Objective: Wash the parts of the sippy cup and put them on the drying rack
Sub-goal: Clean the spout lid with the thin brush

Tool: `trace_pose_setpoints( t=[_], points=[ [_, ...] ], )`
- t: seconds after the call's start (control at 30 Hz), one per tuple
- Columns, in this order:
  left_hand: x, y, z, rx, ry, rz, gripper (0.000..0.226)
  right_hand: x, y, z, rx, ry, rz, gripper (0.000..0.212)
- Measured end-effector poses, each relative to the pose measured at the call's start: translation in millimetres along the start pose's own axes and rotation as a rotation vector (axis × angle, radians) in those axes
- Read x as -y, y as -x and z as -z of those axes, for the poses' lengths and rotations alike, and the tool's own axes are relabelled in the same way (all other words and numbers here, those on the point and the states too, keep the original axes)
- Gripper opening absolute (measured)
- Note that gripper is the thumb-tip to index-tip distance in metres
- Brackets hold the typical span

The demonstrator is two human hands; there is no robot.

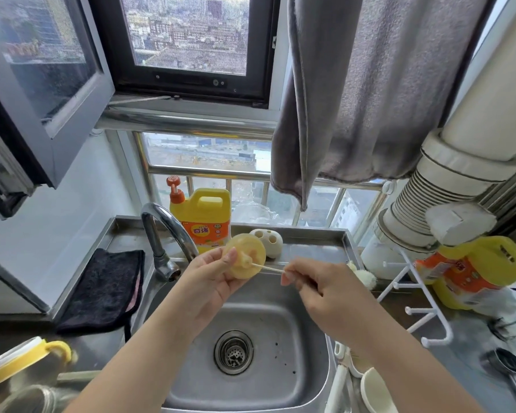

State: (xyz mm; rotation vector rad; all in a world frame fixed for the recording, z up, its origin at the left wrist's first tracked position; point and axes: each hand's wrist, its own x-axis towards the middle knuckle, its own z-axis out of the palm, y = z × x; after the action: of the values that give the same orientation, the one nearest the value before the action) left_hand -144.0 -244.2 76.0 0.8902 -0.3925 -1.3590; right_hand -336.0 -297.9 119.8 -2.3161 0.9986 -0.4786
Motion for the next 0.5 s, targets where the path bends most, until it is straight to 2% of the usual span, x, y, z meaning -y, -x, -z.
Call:
trace_pose_setpoints(
  t=[0.07,0.17,0.3,0.5],
  points=[
    [0.8,-0.3,-1.7,-0.040,0.064,0.009,0.050,-2.9,4.3,3.9,-0.017,-0.003,0.007,0.019],
    [1.6,-1.0,-4.9,-0.093,0.103,0.015,0.037,-8.4,10.6,7.7,-0.049,-0.022,0.008,0.018],
    [-3.6,2.1,-9.1,-0.097,0.189,0.023,0.038,-21.6,16.6,7.3,-0.108,0.040,-0.025,0.011],
    [-3.1,7.2,-18.9,-0.019,0.397,0.084,0.041,-11.6,24.9,-1.6,-0.040,0.103,-0.021,0.046]
  ],
)
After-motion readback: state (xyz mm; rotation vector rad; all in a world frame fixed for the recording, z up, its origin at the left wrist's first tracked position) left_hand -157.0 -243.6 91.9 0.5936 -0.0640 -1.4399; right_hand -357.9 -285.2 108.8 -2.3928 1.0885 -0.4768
